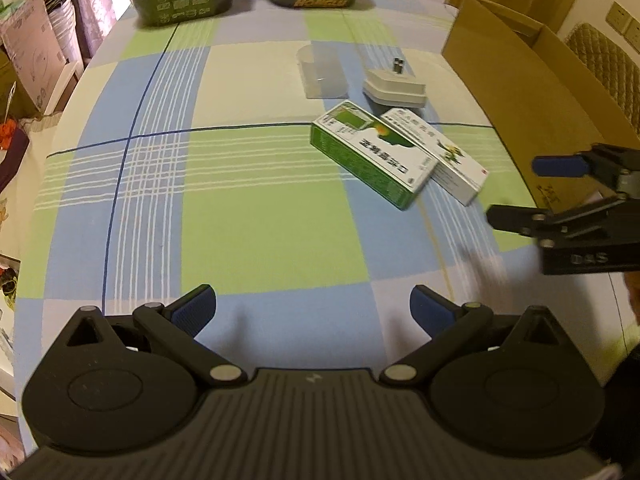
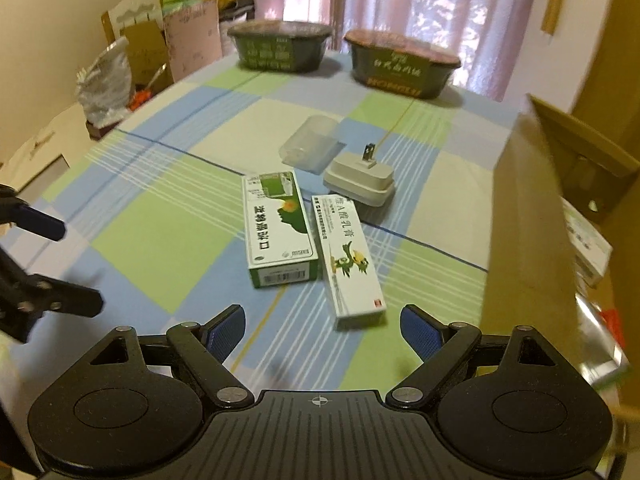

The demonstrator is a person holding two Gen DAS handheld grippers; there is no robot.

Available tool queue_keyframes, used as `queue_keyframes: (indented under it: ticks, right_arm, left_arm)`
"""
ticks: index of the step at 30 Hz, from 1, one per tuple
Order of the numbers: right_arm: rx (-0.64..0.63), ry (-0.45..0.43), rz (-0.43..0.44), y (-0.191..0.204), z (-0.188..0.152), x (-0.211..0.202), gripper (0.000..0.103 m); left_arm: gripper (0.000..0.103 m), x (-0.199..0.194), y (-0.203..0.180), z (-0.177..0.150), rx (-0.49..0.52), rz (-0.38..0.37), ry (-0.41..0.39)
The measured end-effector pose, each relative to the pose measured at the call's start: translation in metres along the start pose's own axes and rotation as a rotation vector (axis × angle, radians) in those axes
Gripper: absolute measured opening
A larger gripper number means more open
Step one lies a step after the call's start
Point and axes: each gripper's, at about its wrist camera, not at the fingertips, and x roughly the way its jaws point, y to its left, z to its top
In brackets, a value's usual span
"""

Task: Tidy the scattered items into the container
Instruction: 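Grasp the white tube box with the right gripper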

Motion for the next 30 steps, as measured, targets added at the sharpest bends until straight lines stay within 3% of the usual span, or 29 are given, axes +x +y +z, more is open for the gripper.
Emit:
queue_keyframes:
  ticks: [2,5,8,10,12,19,24,30]
  right_arm:
    - [-0.020,0.019,-0.016,-0.003,0.005,0.017,0.091]
    - [-0.053,0.054,-0.038,-0.010,0.010,0.041,0.070]
    - [-0.079,0.080,-0.061,-0.016,0.012,0.058,0.070]
    - [-0.081,0.088,-0.062,-0.020,0.013,0.067,0.051]
    - [-0.093,0.091,-0.063,-0.023,0.016,0.073,0.045]
    - [-0.254,0.060,0.030,-0.014,0.017,0.074,0.042]
    - [-0.303,0.044,0.107,0.004,0.009,0.060,0.042]
    - [-0.209,0.075,0.197,0.040,-0.011,0.040,0.041]
  left_arm:
    - [0.101,0.007,0.002,0.003,-0.009,-0.002,0.001]
    - [0.101,0.016,0.002,0.008,-0.013,-0.009,0.002]
    - [0.101,0.025,0.003,0.011,-0.022,-0.023,0.007]
    - [0.101,0.029,0.004,0.012,-0.029,-0.031,0.008]
    - [0.101,0.033,0.006,0.012,-0.041,-0.035,0.008]
    - [0.101,0.037,0.019,0.012,-0.061,-0.030,0.011]
    - [0.101,0.034,0.030,0.012,-0.080,-0.026,-0.001]
    - [0.102,0.033,0.032,0.015,-0.149,-0.048,-0.027]
